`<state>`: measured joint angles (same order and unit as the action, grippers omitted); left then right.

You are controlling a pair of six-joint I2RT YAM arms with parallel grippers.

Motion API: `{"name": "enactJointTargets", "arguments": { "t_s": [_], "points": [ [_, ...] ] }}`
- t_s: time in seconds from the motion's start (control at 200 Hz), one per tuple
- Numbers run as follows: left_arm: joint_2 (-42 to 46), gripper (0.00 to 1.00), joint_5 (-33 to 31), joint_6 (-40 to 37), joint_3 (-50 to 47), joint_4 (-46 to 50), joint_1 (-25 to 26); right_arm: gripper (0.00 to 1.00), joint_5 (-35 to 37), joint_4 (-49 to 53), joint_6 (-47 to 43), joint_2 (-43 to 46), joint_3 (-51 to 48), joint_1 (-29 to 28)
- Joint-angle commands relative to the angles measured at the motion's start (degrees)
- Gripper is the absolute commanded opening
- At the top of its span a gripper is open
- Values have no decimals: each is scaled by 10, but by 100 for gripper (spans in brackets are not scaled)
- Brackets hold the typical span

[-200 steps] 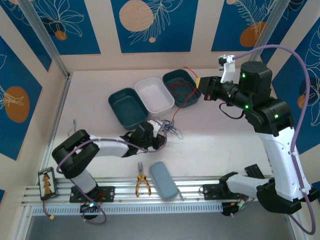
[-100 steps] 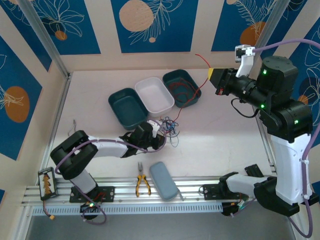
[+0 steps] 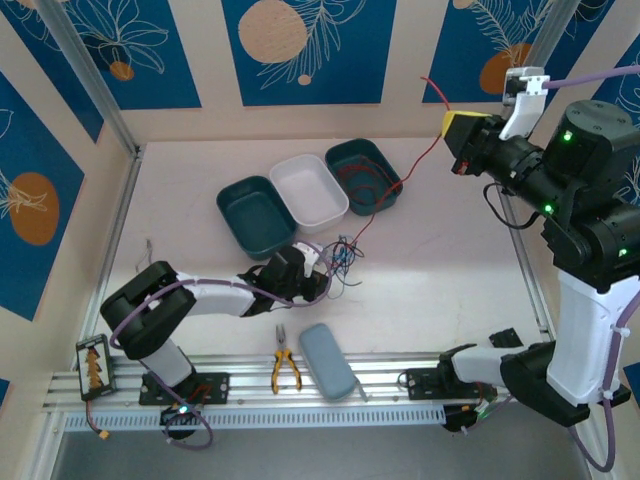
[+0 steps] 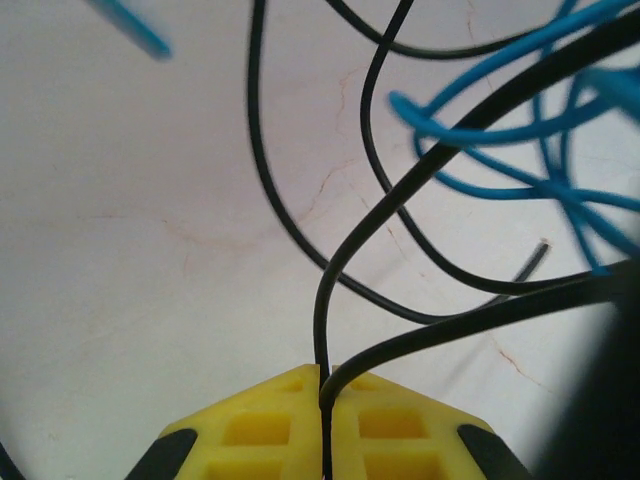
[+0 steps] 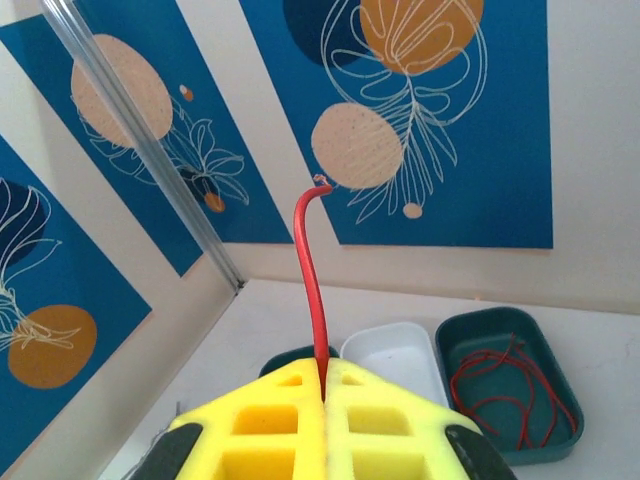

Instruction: Untangle the cables

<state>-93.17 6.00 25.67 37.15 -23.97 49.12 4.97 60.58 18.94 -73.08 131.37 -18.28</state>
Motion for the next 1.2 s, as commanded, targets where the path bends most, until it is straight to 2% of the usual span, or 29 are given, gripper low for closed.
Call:
{"name": "enactJointTargets", "arguments": {
  "t_s": [0.0, 0.535, 1.195],
  "points": [
    [3, 0, 8, 8, -8, 24, -8, 0, 23, -12, -24, -11, 49, 7],
    [-12, 0, 7, 6, -14, 33, -8, 0, 70, -77, -81, -49, 127, 21],
    [-19, 0, 13, 3, -19, 25, -8, 0, 111, -190, -112, -51, 131, 27]
  ]
}}
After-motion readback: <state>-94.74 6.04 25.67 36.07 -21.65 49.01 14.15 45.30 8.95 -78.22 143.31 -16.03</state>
